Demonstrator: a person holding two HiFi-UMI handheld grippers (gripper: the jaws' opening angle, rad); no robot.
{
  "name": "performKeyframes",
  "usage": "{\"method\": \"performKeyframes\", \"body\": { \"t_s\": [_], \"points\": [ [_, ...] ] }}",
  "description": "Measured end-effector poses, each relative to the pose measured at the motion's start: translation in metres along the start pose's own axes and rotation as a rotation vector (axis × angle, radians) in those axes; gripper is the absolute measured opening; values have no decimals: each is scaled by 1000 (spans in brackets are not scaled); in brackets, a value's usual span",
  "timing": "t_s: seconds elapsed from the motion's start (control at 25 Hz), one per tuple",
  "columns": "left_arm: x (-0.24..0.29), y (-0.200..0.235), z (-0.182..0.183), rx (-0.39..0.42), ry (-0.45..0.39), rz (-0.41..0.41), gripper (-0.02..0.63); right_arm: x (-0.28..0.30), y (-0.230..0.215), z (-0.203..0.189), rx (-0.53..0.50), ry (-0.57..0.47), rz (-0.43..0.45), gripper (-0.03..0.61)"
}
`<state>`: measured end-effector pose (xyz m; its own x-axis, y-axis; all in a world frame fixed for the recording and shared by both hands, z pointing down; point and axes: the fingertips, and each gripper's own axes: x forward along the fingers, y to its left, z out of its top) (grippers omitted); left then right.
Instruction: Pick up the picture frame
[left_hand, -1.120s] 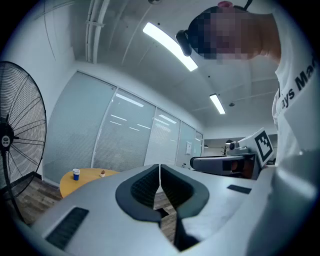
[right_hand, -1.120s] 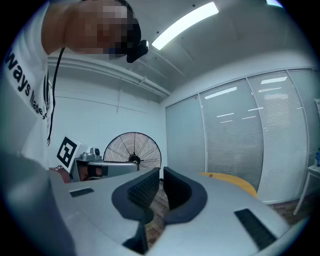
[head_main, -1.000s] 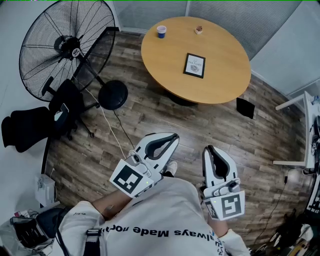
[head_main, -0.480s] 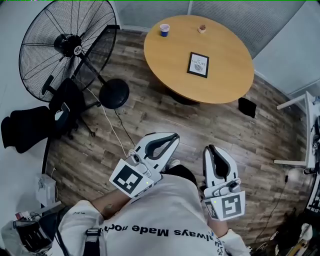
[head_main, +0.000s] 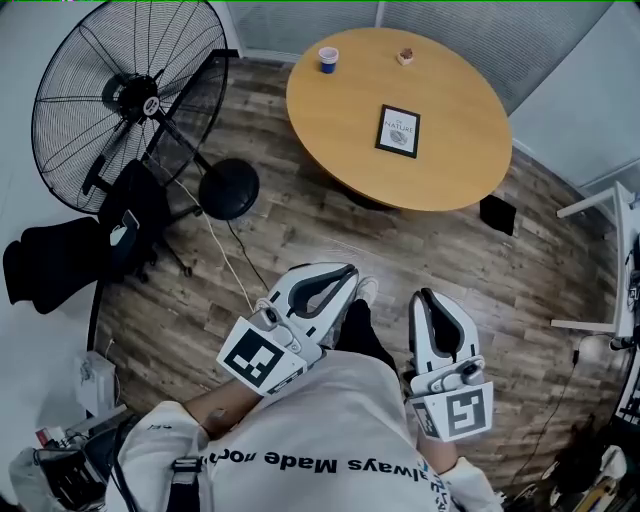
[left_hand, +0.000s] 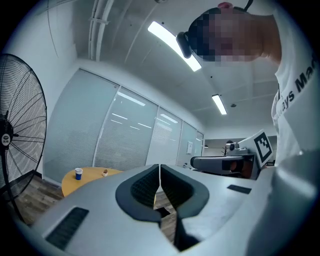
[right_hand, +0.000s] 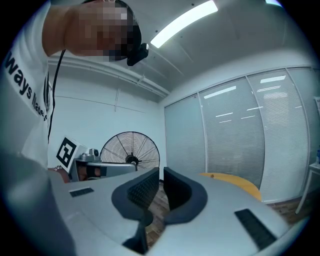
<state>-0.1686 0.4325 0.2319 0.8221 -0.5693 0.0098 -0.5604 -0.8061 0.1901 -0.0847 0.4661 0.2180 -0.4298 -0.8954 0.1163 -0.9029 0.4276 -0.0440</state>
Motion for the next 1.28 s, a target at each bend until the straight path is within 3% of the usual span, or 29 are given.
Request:
{"method": "performKeyframes", "body": {
  "t_s": [0.6, 1.28],
  "points": [
    [104, 38, 16, 8, 3, 11, 32, 55, -99, 13, -1, -6, -11, 49],
    [237, 70, 21, 30, 28, 58, 32, 114, -225, 22, -2, -4, 48, 49]
  ]
}}
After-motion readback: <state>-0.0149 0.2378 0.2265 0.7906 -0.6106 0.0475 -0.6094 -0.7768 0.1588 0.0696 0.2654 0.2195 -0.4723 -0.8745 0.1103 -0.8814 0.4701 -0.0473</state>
